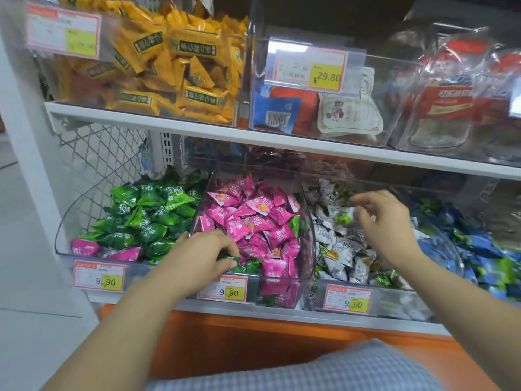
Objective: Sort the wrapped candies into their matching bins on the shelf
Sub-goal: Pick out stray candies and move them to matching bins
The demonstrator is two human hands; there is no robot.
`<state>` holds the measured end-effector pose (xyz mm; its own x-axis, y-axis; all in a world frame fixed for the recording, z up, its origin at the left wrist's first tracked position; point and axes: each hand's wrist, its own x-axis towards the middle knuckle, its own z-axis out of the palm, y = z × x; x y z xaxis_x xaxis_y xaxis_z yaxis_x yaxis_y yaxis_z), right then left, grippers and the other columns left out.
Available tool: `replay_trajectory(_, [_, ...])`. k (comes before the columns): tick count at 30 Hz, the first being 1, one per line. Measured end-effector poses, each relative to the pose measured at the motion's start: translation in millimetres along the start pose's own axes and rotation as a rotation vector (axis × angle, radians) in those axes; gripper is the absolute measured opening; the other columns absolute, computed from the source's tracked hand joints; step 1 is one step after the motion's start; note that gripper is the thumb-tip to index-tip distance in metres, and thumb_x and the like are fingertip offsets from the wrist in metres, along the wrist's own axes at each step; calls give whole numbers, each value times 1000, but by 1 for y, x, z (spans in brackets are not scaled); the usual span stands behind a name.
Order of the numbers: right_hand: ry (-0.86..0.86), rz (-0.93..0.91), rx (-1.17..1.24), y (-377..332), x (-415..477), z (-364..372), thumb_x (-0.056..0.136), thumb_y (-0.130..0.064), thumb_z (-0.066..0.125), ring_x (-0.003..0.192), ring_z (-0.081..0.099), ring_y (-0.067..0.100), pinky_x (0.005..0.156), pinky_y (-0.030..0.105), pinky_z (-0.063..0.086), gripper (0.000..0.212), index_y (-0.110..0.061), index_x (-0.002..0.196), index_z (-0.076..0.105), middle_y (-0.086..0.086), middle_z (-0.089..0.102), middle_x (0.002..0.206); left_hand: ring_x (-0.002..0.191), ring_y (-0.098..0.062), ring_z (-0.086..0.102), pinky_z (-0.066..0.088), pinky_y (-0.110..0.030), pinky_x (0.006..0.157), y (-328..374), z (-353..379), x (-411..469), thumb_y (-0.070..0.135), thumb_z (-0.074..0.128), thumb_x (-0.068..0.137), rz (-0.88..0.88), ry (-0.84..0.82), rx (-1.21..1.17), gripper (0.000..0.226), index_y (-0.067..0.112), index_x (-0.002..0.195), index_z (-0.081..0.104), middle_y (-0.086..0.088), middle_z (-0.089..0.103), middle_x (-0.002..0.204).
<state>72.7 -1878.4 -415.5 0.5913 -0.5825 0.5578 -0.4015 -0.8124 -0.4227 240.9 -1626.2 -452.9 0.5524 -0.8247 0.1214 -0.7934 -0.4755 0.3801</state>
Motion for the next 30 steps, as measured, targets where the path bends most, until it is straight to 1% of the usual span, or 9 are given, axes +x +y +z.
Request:
replay_trajectory(4, [-158, 1, -30, 3, -4, -2, 90, -11, 60, 91, 50, 15, 82, 22, 34, 21, -15, 108, 68, 2, 54, 108, 69, 0, 46, 38, -38, 96, 3, -3, -4, 32, 60, 91, -2, 26, -42, 7, 37, 88, 55, 19, 56, 76])
replay_trajectory(7, [-234, -123, -47, -10, -7, -1, 90, -15, 59, 102, 54, 16, 87, 25, 39, 20, -17, 108, 68, -1, 61, 109, 70, -5, 52, 40, -28, 72, 3, -9, -7, 31, 61, 90, -4, 92, -101, 13, 38, 83, 53, 14, 61, 73])
replay_trajectory(9, [-254, -198, -32, -22, -8, 1, 90, -17, 59, 107, 53, 15, 93, 28, 41, 20, -17, 107, 69, -2, 64, 109, 72, -5, 56, 42, -27, 66, 1, -16, -10, 28, 62, 90, 1, 169, -186, 16, 38, 81, 54, 14, 62, 73])
replay_trajectory(14, [-329, -348, 6, -59, -6, 9, 89, -20, 62, 96, 57, 8, 96, 28, 39, 17, -19, 104, 71, -6, 69, 102, 79, -9, 60, 46, -26, 75, -1, -30, -18, 27, 59, 91, -35, 351, -385, 14, 38, 85, 52, 13, 63, 85])
replay_trajectory(18, [-493, -390, -28, -81, -6, 24, 90, -27, 61, 81, 58, 2, 108, 30, 27, 17, -25, 104, 70, -12, 70, 94, 69, 2, 56, 37, -9, 58, -5, -30, -18, 28, 56, 92, -88, 396, -433, 11, 36, 88, 50, 17, 58, 88])
replay_trajectory(20, [-545, -403, 14, -93, -10, 30, 90, -25, 61, 80, 60, 1, 101, 25, 40, 18, -24, 106, 70, -10, 71, 94, 70, 4, 56, 38, -7, 58, -8, -32, -18, 29, 54, 93, -134, 420, -462, 7, 36, 94, 52, 17, 57, 90])
replay_trajectory(22, [-646, -424, 81, -110, -15, 38, 91, -21, 60, 85, 63, 1, 89, 22, 49, 21, -22, 110, 69, -6, 72, 99, 75, -1, 58, 40, -9, 62, -13, -36, -19, 32, 52, 94, -175, 456, -472, 13, 37, 106, 56, 19, 59, 95])
replay_trajectory(25, [-785, -479, 131, -137, -21, 56, 92, -17, 58, 95, 63, 6, 90, 23, 50, 30, -19, 121, 63, -2, 69, 111, 91, -5, 54, 36, -15, 68, -22, -40, -21, 33, 50, 95, -220, 519, -445, 25, 33, 118, 60, 14, 58, 107])
replay_trajectory(30, [-922, -576, -64, -156, -11, 85, 89, -21, 64, 99, 55, 15, 84, 29, 44, 46, -22, 133, 52, 3, 60, 120, 96, -14, 56, 35, -25, 75, -42, -43, -24, 31, 52, 95, -315, 578, -487, 22, 26, 113, 62, 5, 61, 108])
